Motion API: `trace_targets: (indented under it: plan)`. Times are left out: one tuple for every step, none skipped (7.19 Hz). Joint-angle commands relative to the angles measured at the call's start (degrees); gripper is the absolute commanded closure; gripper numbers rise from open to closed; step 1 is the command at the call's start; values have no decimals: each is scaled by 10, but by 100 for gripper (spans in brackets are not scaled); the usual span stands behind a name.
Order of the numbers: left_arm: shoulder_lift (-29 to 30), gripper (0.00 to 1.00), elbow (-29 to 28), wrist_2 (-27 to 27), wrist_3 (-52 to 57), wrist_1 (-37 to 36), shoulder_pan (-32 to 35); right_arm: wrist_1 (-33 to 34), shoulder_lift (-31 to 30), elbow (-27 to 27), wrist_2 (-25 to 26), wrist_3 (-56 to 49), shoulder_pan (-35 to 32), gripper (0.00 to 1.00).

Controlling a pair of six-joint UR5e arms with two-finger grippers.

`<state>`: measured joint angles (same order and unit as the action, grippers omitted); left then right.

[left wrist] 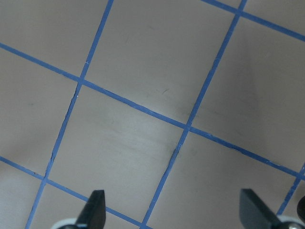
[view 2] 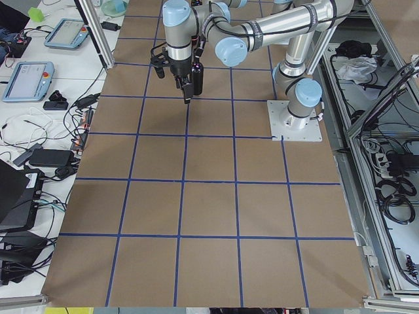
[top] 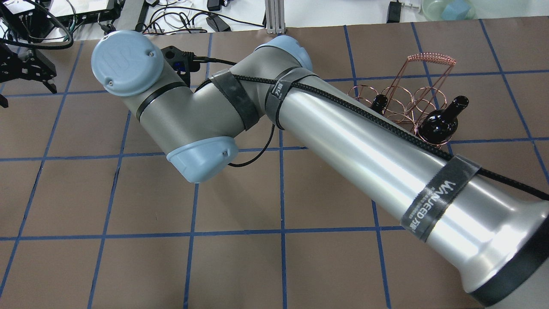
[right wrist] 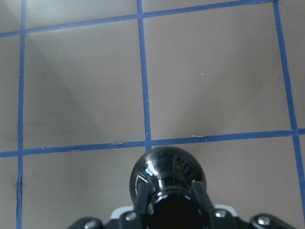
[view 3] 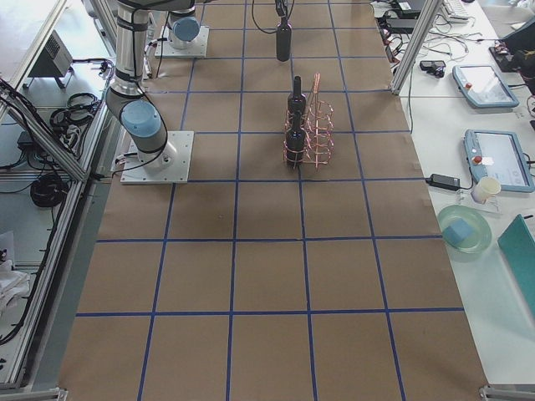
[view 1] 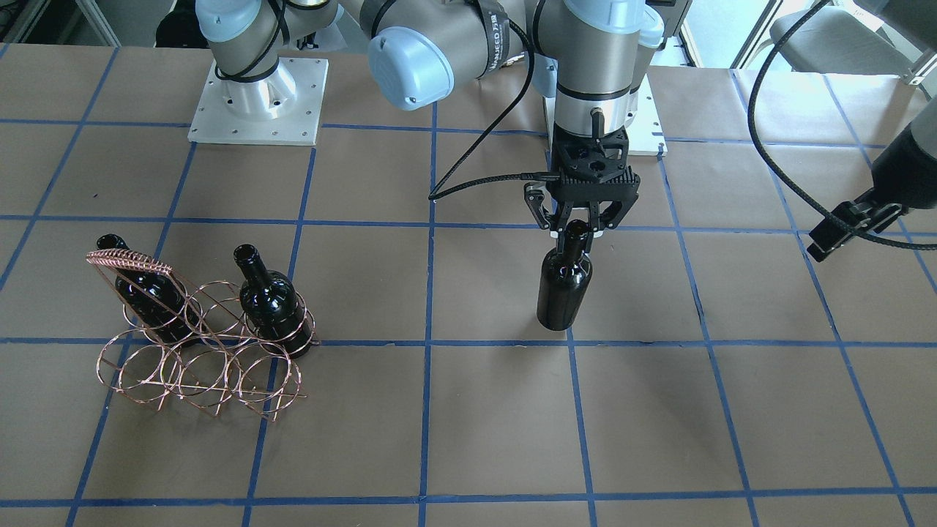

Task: Place wine into wine basket
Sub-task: 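Lift the bottle with the right gripper and carry it over the rack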

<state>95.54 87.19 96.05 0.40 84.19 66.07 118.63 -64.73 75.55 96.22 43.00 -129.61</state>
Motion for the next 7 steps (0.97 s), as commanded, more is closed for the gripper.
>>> trace_targets:
  plan:
    - [-1, 0, 0, -1, -2, 0, 2, -95, -57, 4, -14, -5, 34, 91]
    - [0, 0, 0, -2, -5, 0, 3, -156, -91, 6, -10, -23, 58, 92]
    - [-1, 0, 0, -2, -5, 1, 4, -221, -127, 9, -9, -61, 94, 94]
    - [-1, 0, 1, -3, -6, 0, 9, -240, -162, 25, -15, -117, 137, 95]
    - [-5, 0, 0, -2, -6, 0, 28, -264, -187, 47, -14, -173, 179, 95]
    - [-12, 0, 0, -4, -9, 0, 68, -275, -212, 56, -16, -225, 214, 95]
    - [-14, 0, 0, -2, -9, -1, 107, -295, -234, 57, -14, -280, 238, 95]
